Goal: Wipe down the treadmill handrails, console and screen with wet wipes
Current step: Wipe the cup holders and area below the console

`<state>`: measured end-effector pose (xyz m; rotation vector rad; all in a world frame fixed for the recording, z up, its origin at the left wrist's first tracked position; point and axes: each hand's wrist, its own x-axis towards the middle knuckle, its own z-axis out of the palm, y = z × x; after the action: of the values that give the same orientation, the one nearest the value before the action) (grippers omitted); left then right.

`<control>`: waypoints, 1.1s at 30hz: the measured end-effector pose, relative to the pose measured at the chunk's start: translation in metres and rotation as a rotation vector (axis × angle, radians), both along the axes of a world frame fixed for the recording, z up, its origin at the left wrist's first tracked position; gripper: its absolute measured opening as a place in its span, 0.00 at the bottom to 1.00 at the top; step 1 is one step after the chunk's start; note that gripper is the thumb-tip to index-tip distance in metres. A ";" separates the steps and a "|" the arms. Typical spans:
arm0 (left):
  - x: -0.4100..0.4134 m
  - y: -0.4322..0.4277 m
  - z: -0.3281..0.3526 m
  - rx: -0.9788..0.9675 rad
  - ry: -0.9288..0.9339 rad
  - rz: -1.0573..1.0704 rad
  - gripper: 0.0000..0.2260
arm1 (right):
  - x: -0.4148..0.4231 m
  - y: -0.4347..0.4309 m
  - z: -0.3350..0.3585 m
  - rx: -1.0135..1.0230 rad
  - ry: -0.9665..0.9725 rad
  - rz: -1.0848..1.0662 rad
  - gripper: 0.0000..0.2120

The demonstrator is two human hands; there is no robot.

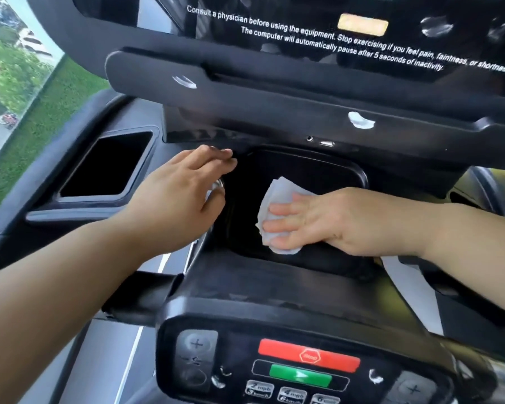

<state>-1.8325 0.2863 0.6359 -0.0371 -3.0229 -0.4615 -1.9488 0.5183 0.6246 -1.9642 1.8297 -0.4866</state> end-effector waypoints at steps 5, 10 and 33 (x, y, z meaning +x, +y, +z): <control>0.000 0.002 0.002 -0.005 0.000 0.007 0.23 | 0.016 -0.024 -0.005 -0.032 0.086 0.087 0.26; -0.001 0.002 0.002 -0.031 0.022 -0.010 0.21 | 0.003 -0.013 -0.010 0.009 -0.023 0.143 0.26; -0.005 0.010 0.007 -0.019 0.043 0.040 0.24 | -0.015 0.024 0.014 0.142 0.059 -0.099 0.25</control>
<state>-1.8372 0.2959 0.6434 0.0121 -2.9799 -0.4227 -1.9639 0.5427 0.6388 -1.8187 1.9485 -0.3214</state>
